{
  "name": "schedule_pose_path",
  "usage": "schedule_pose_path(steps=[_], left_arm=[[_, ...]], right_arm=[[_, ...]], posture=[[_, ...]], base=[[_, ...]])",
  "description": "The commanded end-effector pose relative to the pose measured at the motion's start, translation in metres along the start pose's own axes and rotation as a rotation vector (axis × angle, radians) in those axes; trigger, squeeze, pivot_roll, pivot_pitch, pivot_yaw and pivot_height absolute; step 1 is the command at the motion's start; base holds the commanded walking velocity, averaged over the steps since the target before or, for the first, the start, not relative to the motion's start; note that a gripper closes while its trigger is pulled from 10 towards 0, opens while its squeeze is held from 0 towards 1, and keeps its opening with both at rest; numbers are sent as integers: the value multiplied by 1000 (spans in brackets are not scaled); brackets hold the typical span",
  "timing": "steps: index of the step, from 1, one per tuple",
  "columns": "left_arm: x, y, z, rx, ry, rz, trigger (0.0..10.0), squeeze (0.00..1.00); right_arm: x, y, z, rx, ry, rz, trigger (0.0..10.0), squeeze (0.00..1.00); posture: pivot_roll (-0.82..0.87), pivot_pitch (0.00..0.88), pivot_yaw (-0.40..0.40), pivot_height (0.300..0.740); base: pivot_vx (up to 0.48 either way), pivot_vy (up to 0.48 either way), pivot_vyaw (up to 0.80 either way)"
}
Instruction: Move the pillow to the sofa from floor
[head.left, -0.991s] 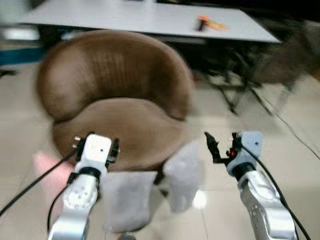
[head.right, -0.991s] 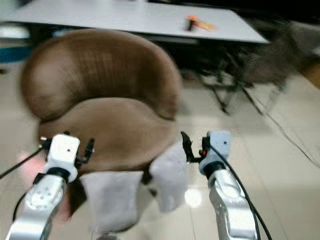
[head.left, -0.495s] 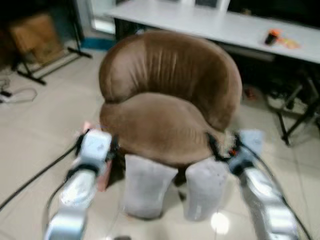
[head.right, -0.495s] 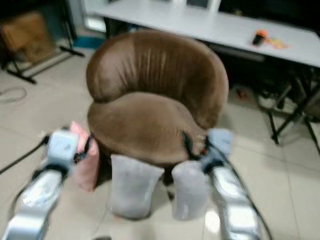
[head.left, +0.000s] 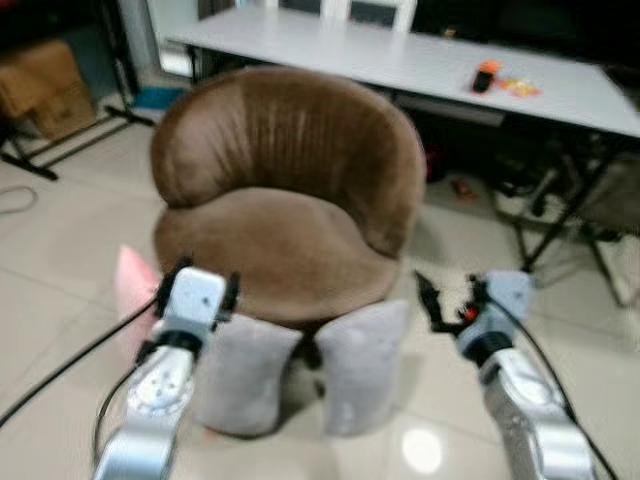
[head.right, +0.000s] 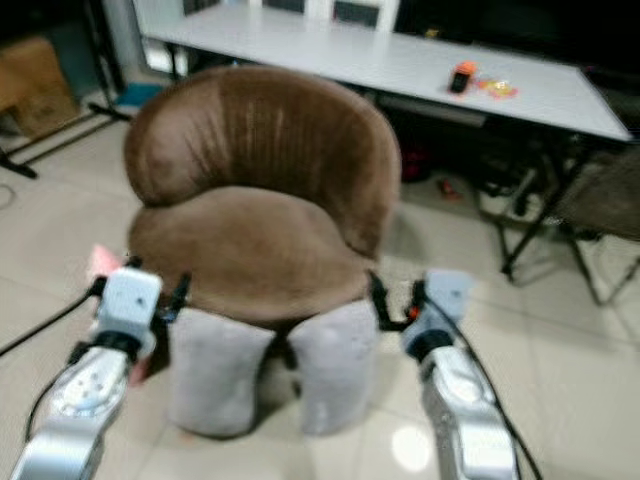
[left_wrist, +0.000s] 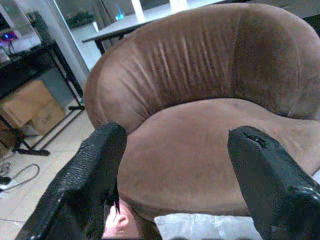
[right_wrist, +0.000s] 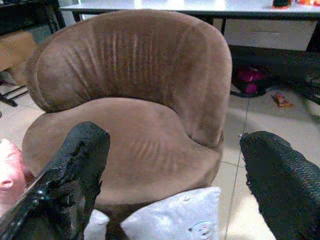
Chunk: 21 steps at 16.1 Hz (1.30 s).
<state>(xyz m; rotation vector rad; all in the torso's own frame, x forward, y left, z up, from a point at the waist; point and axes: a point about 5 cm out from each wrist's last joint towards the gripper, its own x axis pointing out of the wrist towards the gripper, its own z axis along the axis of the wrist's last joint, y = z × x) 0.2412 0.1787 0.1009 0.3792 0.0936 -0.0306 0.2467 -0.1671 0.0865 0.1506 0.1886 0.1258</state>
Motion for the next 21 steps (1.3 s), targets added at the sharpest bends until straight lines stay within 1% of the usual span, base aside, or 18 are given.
schedule_pose_path(steps=[1, 8, 9, 10, 12, 13, 14, 16, 21], left_arm=[[1, -5, 3, -4, -16, -3, 10000, 0], [2, -2, 4, -6, -29, 31, 10000, 0], [3, -3, 2, -18, -2, 27, 10000, 0], [3, -5, 1, -41, 0, 7, 10000, 0], [5, -3, 0, -50, 9, 18, 10000, 0], [5, 0, 1, -91, 2, 18, 10000, 0], [5, 0, 1, -97, 0, 19, 10000, 0], [5, 1, 1, -83, 6, 23, 10000, 0], [5, 0, 1, -87, 8, 15, 10000, 0]], right_arm=[[-1, -9, 3, -17, -9, -30, 10000, 0], [2, -7, 4, -5, -8, -30, 10000, 0], [2, -9, 4, -9, -10, -41, 10000, 0], [2, -11, 4, -19, -4, -51, 10000, 0], [2, -11, 6, -51, -16, -58, 10000, 0], [1, -12, 8, -52, -30, -68, 10000, 0], [1, -12, 8, -54, -31, -69, 10000, 0], [2, -9, 7, -50, -27, -66, 10000, 0], [3, -10, 7, -37, -35, -86, 10000, 0]], posture=[[58, 0, -31, 740], [59, 0, -36, 740], [56, 0, -33, 740], [54, 0, -31, 740], [51, 0, -30, 740], [51, 0, -29, 740], [51, 0, -29, 740], [51, 0, -28, 740], [50, 0, -28, 740]], base=[[0, -412, 0], [0, -386, 0], [0, 0, 0], [0, 0, 0], [0, 0, 0], [0, 0, 731], [0, 0, 731], [352, 0, 753], [350, 0, 0]])
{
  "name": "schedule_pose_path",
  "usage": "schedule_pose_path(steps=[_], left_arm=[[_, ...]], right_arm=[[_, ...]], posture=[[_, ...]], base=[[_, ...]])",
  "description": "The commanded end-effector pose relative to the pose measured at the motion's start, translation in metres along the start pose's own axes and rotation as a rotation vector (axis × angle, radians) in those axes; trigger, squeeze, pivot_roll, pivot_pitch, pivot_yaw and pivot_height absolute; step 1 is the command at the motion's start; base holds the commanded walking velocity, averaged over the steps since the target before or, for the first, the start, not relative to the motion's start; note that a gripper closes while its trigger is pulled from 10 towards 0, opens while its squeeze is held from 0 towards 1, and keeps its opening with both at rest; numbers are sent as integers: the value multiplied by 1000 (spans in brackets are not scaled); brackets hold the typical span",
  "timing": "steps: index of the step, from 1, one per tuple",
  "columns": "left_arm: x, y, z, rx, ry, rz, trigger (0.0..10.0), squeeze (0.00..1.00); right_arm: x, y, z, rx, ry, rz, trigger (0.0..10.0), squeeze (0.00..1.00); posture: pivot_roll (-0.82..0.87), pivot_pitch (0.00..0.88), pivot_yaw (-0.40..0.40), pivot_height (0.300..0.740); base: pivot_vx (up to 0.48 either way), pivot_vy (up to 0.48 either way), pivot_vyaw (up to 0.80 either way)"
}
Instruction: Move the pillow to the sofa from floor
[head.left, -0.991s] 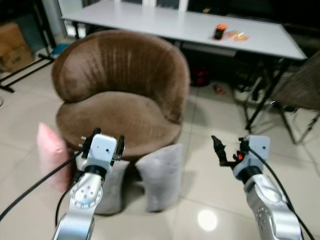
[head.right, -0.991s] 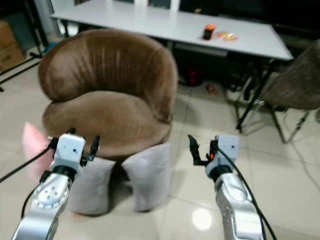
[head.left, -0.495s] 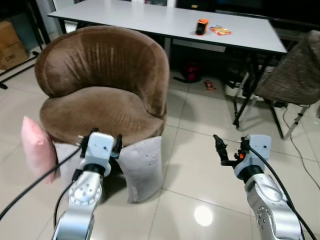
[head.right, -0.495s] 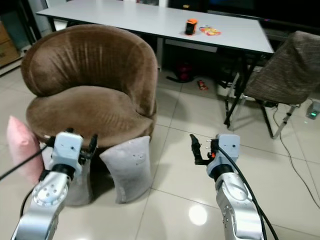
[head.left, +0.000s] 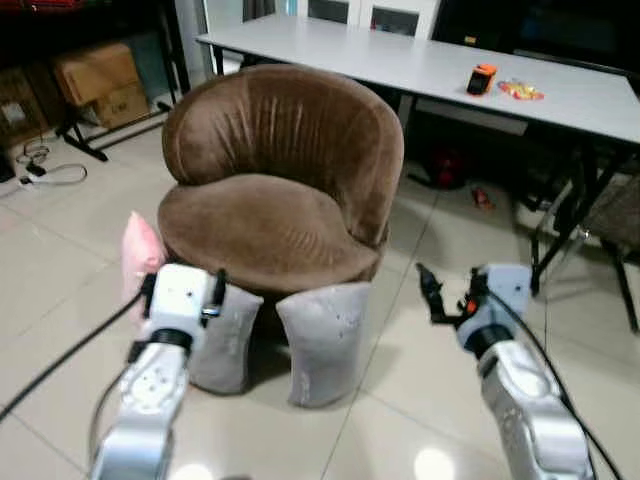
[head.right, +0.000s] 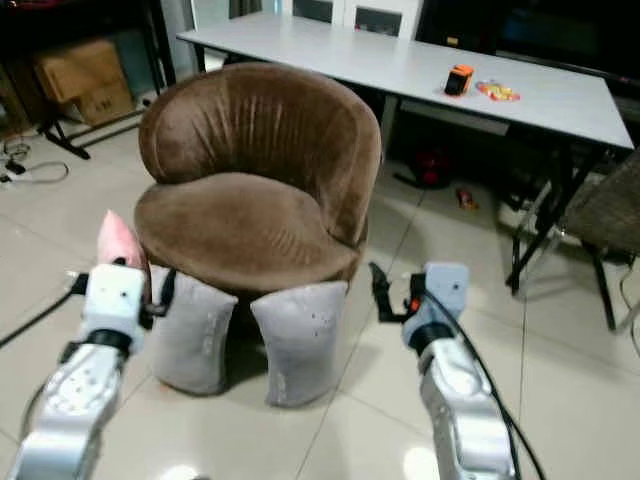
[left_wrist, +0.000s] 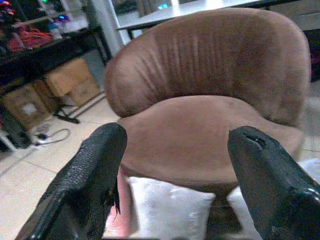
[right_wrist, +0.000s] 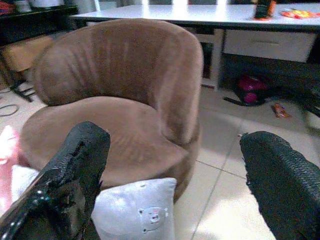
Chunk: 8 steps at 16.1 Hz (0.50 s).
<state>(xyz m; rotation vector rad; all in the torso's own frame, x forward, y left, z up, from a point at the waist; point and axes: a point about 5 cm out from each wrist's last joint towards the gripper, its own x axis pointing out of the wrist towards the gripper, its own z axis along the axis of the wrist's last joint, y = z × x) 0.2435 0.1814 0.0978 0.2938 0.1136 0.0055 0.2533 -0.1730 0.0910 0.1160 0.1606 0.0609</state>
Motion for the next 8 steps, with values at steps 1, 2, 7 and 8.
schedule_pose_path(steps=[1, 2, 7, 8], left_arm=[[3, -2, 5, 1, -17, -16, 10000, 0], [3, -2, 5, 1, -17, -18, 10000, 0], [4, -4, 6, -1, -20, -26, 10000, 0], [4, -4, 6, -1, -21, -27, 10000, 0]], right_arm=[[-1, -5, 1, -8, -5, -23, 10000, 0], [-1, -5, 1, -10, -6, -25, 10000, 0], [1, -5, 2, -26, -12, -32, 10000, 0], [2, -3, 3, -61, -8, -14, 10000, 0]], posture=[[49, 0, -27, 740], [49, 0, -27, 740], [51, 0, -29, 740], [52, 0, -30, 740]], base=[[341, 0, 0], [315, 0, 0], [313, 0, 0], [315, 0, 0]])
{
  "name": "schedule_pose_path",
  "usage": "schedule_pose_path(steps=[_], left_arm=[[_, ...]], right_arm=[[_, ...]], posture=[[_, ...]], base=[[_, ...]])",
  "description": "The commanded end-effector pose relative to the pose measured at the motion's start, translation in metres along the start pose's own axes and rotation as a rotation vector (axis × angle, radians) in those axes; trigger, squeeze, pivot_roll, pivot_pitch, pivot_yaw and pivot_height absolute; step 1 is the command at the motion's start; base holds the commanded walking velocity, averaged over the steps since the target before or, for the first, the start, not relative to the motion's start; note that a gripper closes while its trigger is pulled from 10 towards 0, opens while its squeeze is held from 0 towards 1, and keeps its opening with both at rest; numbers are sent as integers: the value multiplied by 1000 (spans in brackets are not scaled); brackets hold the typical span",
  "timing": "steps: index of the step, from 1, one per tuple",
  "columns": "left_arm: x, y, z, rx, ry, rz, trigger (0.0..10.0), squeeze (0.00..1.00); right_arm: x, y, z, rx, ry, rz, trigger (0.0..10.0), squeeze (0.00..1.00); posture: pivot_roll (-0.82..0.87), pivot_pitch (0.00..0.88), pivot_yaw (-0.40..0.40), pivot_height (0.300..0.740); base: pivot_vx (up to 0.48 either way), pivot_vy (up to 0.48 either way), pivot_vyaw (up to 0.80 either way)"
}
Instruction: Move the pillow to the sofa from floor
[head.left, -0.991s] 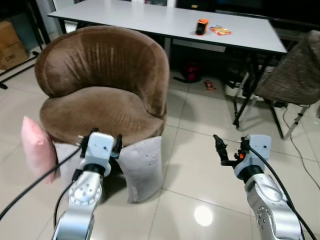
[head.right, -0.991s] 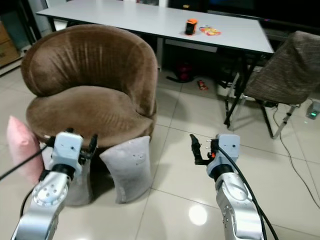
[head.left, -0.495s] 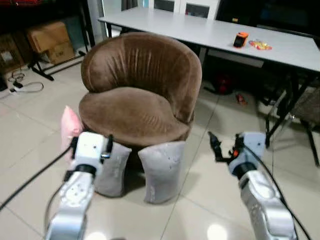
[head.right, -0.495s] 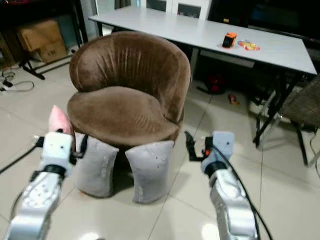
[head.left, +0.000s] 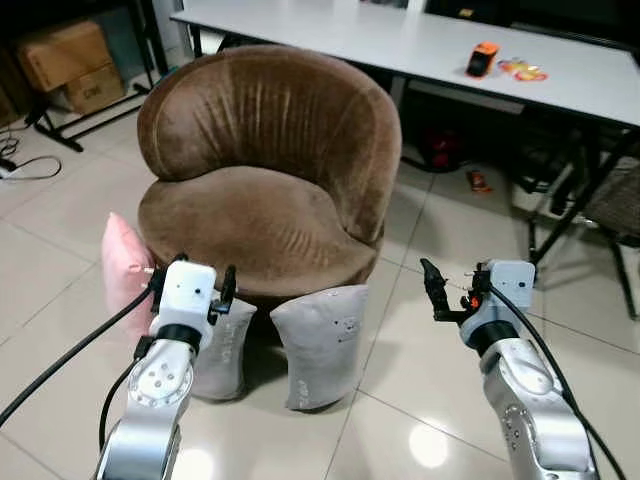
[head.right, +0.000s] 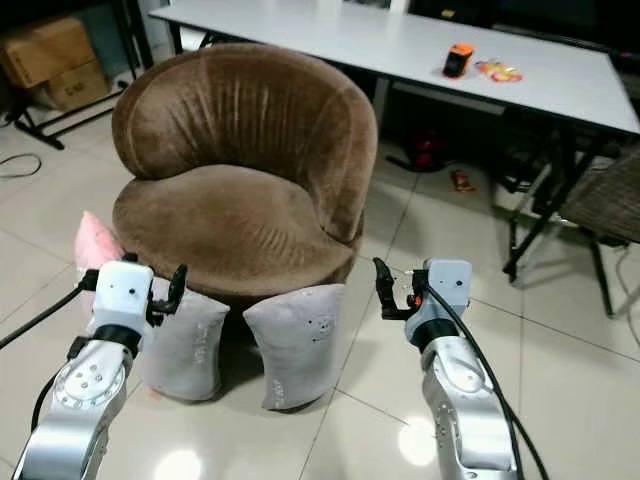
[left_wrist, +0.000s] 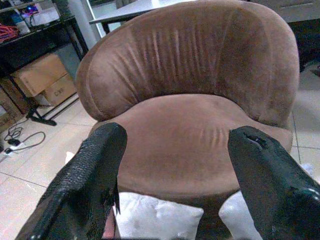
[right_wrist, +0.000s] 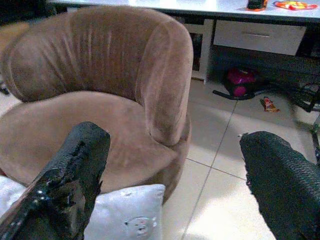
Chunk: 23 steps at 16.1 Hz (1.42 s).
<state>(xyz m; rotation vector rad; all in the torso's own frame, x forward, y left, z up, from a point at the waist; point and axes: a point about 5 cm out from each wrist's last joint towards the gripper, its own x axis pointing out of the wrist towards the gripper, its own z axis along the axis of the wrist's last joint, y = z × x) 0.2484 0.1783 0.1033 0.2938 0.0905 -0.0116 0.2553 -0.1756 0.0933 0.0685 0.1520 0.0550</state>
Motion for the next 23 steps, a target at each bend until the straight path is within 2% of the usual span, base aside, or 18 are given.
schedule_pose_path(steps=[1, 3, 9, 14, 18, 21, 23], left_arm=[[0, -3, 0, -2, 4, -14, 10000, 0], [0, -3, 0, -2, 4, -16, 10000, 0], [-2, -4, -2, 4, 11, -20, 10000, 0], [-1, -2, -2, 3, 7, -28, 10000, 0], [-1, -3, -2, -2, 4, -35, 10000, 0], [-1, -4, -2, -5, 4, -39, 10000, 0], [-1, -4, -2, -5, 4, -39, 10000, 0]], right_arm=[[1, 1, 0, -14, 1, 10, 10000, 0], [1, 1, 1, -22, -6, 6, 10000, 0], [2, 0, 1, -3, -4, 17, 10000, 0], [1, -8, 1, 24, -8, -43, 10000, 0], [1, -5, 1, 3, -7, -6, 10000, 0], [0, 6, 3, -24, -9, 66, 10000, 0], [0, 5, 2, -6, -10, 53, 10000, 0]], posture=[[51, 0, -30, 740], [51, 0, -31, 740], [53, 0, -35, 740], [48, 0, -30, 740], [48, 0, -29, 740], [48, 0, -31, 740], [49, 0, -32, 740]], base=[[311, 0, 619], [311, 0, 800], [267, 0, 0], [251, 0, 0], [255, 0, 0], [268, 0, 800], [272, 0, 800]])
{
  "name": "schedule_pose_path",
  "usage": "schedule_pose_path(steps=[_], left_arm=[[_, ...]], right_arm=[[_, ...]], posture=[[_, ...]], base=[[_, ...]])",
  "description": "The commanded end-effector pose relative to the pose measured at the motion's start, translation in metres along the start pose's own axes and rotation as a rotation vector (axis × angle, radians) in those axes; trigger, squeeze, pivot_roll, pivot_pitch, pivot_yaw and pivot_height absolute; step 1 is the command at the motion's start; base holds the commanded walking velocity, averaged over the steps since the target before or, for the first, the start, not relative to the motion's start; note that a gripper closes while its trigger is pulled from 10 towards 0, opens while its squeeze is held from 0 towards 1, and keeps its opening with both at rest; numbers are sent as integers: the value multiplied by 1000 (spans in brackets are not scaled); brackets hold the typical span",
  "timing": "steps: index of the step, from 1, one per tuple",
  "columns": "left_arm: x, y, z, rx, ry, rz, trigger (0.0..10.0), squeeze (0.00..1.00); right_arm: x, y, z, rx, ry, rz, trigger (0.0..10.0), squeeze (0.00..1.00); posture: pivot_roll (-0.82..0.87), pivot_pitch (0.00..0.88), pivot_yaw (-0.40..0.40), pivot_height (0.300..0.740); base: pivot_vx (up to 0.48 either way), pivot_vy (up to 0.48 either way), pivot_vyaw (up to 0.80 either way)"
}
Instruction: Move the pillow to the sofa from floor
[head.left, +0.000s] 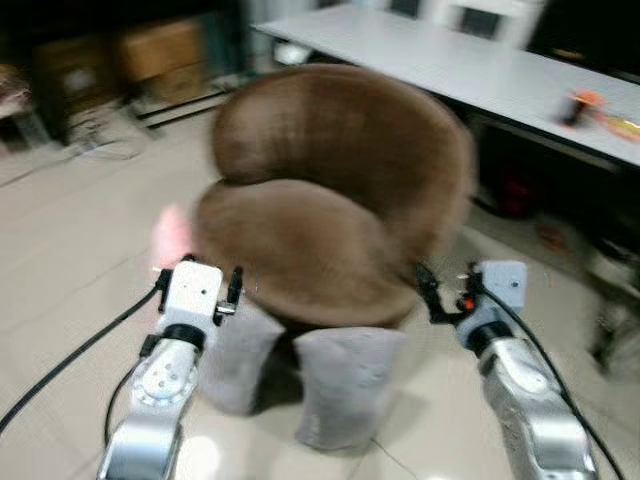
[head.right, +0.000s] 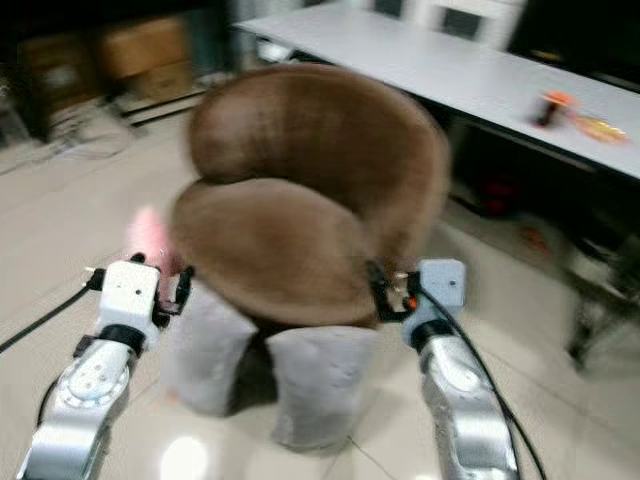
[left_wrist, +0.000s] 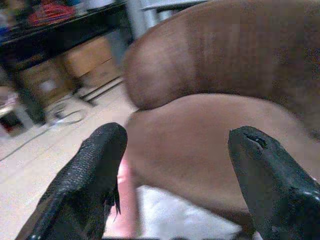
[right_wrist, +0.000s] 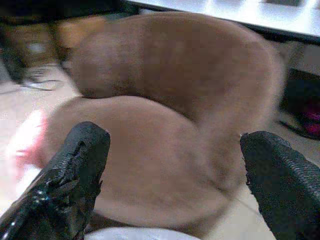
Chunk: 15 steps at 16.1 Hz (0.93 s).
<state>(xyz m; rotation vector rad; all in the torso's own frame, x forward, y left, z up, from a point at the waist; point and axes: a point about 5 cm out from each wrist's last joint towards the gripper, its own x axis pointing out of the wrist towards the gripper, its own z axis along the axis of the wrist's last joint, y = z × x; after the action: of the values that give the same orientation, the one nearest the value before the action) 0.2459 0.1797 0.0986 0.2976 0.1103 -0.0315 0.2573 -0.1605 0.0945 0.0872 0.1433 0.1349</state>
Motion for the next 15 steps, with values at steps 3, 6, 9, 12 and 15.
schedule_pose_path(steps=[3, 6, 9, 12, 15], left_arm=[[2, -4, 3, -9, -13, -16, 10000, 0], [2, -4, 4, -11, -14, -17, 10000, 0], [3, -4, 4, -13, -18, -17, 10000, 0], [4, -4, 4, -13, -20, -17, 10000, 0], [4, -4, 5, -13, -22, -21, 10000, 0]], right_arm=[[-4, -14, 3, 43, -13, -52, 10000, 0], [-3, -14, 3, 30, -14, -51, 10000, 0], [-3, -15, 3, 31, -17, -58, 10000, 0], [-3, -17, 2, 52, -9, -69, 10000, 0], [-3, -18, 1, 34, -11, -79, 10000, 0]], posture=[[47, 0, -30, 740], [47, 0, -31, 740], [49, 0, -31, 740], [48, 0, -28, 740], [46, 0, -24, 740]], base=[[271, 0, 0], [270, 0, 0], [301, 0, 0], [311, 0, -410], [319, 0, -429]])
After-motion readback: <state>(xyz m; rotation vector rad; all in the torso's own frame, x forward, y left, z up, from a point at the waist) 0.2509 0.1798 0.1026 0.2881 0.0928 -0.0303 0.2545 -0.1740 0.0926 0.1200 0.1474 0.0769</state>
